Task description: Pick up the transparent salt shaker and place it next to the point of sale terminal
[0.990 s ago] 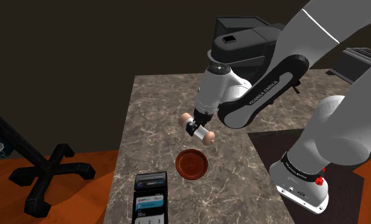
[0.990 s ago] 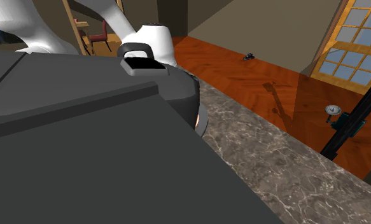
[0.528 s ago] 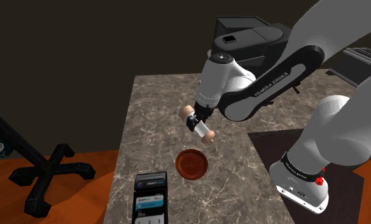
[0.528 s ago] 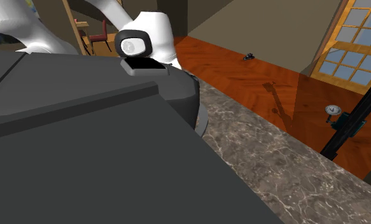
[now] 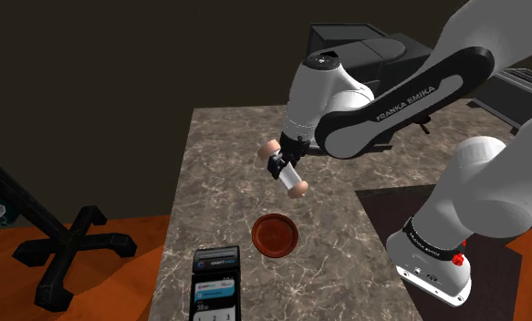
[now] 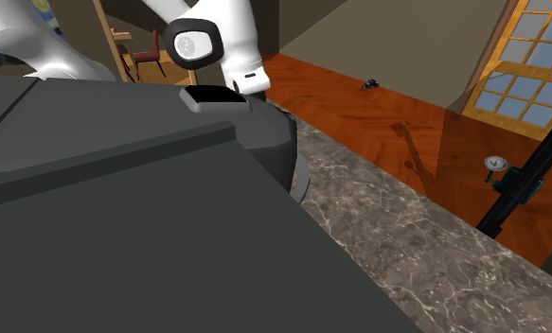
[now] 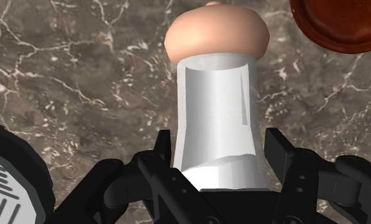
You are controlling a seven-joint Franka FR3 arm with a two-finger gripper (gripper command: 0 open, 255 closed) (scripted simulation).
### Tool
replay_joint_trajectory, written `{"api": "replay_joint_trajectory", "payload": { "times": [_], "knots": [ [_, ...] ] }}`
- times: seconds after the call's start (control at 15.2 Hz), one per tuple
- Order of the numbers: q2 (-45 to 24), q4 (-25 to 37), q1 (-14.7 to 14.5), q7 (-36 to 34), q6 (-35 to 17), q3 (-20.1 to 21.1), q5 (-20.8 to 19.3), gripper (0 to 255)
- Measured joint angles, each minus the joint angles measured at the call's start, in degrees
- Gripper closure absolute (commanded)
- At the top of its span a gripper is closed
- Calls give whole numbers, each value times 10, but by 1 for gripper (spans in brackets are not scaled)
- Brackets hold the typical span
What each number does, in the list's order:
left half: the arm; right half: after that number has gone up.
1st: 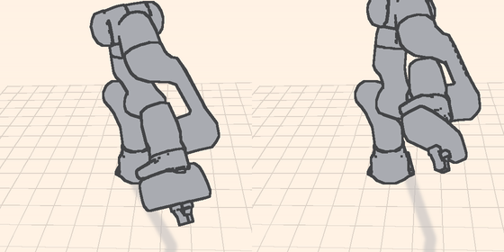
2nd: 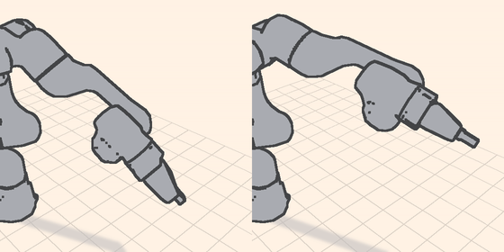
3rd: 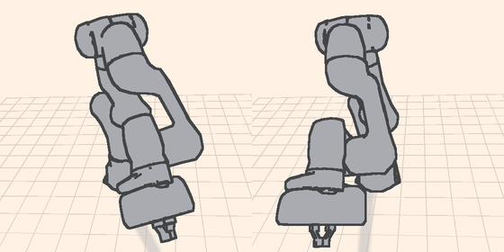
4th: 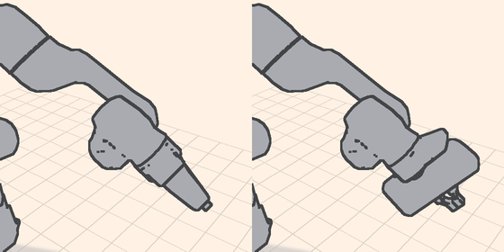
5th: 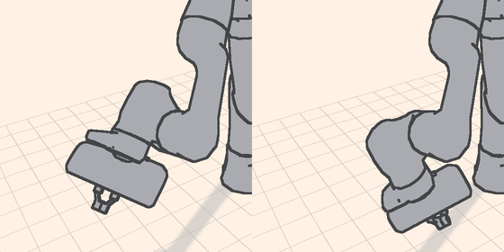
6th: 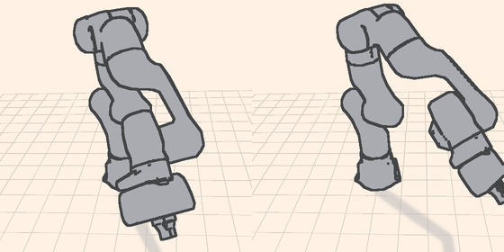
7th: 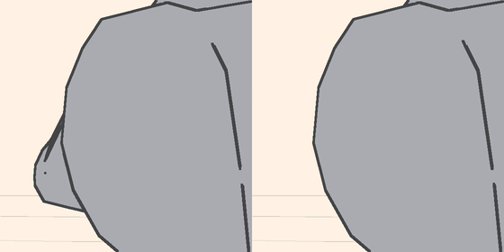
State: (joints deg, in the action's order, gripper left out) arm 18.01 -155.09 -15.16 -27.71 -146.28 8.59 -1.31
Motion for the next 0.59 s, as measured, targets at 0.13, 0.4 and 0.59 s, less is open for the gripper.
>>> {"api": "replay_joint_trajectory", "payload": {
  "times": [0.13, 0.4, 0.59],
  "knots": [
    [12, 6, -2, 1, 18, 0, 3, 255],
    [38, 21, -5, 8, 58, -5, 8, 255],
    [51, 33, -6, 11, 84, -7, 10, 255]
  ]
}}
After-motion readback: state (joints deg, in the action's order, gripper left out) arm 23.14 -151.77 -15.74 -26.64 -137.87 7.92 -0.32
